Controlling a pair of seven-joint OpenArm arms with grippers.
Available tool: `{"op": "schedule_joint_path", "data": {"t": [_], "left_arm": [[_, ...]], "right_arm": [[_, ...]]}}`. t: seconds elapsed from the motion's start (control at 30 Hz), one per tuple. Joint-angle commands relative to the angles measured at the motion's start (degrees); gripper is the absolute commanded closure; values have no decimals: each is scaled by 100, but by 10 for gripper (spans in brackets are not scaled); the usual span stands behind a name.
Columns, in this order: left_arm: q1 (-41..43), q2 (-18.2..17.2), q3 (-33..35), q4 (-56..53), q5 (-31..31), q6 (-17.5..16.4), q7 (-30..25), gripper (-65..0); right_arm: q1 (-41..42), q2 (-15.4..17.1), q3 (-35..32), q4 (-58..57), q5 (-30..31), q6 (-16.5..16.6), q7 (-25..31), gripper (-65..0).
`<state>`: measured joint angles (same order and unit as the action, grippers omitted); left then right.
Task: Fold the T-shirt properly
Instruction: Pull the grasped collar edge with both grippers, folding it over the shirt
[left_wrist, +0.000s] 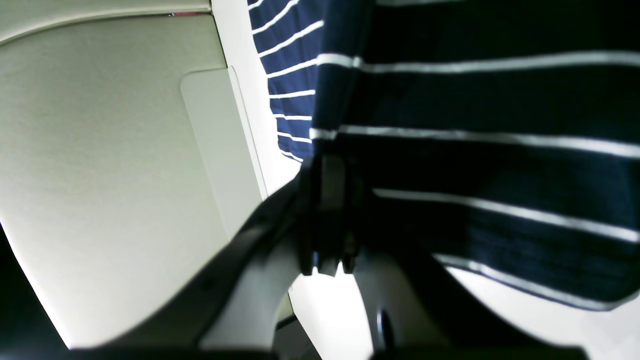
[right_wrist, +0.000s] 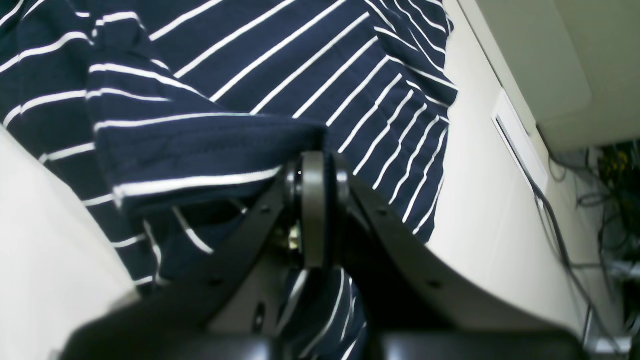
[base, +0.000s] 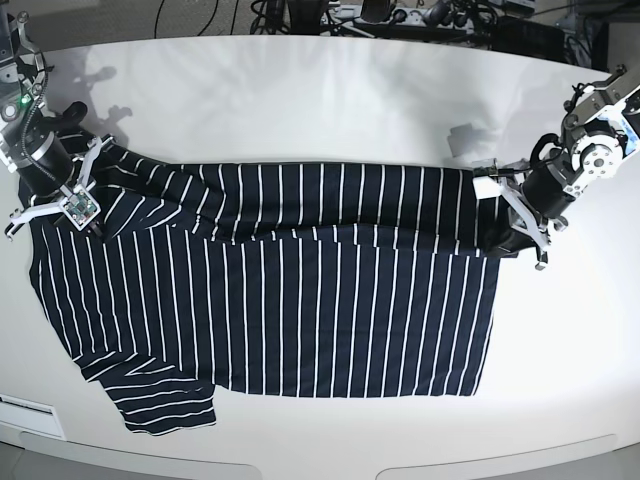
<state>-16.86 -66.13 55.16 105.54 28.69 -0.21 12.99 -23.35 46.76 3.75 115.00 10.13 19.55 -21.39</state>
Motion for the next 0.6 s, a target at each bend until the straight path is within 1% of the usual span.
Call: {"op": "schedule_joint_path", "data": {"t": [0.0,0.07,0.17,0.23,0.3,0.37,0.5,0.57], "left_arm": [[-94,-118,-63,46,15,125,-20,0],[-94,-118,-63,46,-87,127,-81,0],[-94,-118,-63,46,-245,122,-81,0],[-94,-120,-63,46,-243,116,-79,0],[-92,-120,-63,46,-245,83,-76,0],[-92,-118,-63,46,-243,85,-79,0],[-92,-118,-63,46,-245,85,-81,0],[-92,-118,-63,46,-243,85,-85,0]], "right_arm": [[116,238,-31,33,17,-90,129,0],[234,501,-293,9,11,-94,125,0],[479,874,-728,0,0,-208,94,0],[675,1095,-1003,0,-140,-232,79,0],[841,1259,-1217,-22,-319,-455,79,0],[992,1307,-1283,-151,-330,-566,83,0],[1200,1292,-1283,-643,-245,-549,197,0],[1287,1294,-1283,-824,-234,-363,262,0]]}}
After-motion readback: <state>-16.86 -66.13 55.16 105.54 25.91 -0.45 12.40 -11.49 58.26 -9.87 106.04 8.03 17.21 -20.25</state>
